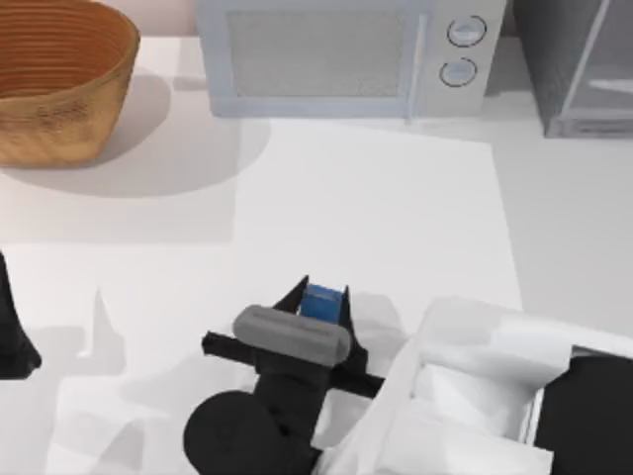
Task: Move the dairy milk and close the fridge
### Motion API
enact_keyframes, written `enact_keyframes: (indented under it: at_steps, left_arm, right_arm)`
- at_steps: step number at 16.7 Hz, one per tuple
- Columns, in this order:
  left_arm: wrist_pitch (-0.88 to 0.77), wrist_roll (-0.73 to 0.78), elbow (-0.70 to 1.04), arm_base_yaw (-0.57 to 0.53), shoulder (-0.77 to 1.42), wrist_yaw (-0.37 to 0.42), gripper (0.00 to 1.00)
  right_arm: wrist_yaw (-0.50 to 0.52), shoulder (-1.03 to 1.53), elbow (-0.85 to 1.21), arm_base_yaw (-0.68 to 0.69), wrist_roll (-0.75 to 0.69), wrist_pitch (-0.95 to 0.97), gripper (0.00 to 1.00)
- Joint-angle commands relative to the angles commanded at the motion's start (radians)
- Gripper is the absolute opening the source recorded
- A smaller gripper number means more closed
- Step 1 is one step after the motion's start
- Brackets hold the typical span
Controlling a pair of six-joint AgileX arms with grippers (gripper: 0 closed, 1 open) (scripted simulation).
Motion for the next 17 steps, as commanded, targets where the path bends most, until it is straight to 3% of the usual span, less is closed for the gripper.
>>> enact_keyframes:
  at_steps: [12, 17]
  left_arm:
    - [0.000, 0.000, 0.000, 0.000, 0.000, 0.000, 1.00]
    - [0.000, 0.000, 0.000, 0.000, 0.000, 0.000, 1.00]
  right_arm:
    - [0.007, -0.081, -0.007, 0.001, 0.020, -0.075, 0.00]
    - [-0.135, -0.187, -0.084, -0.132, 0.007, -0.062, 0.00]
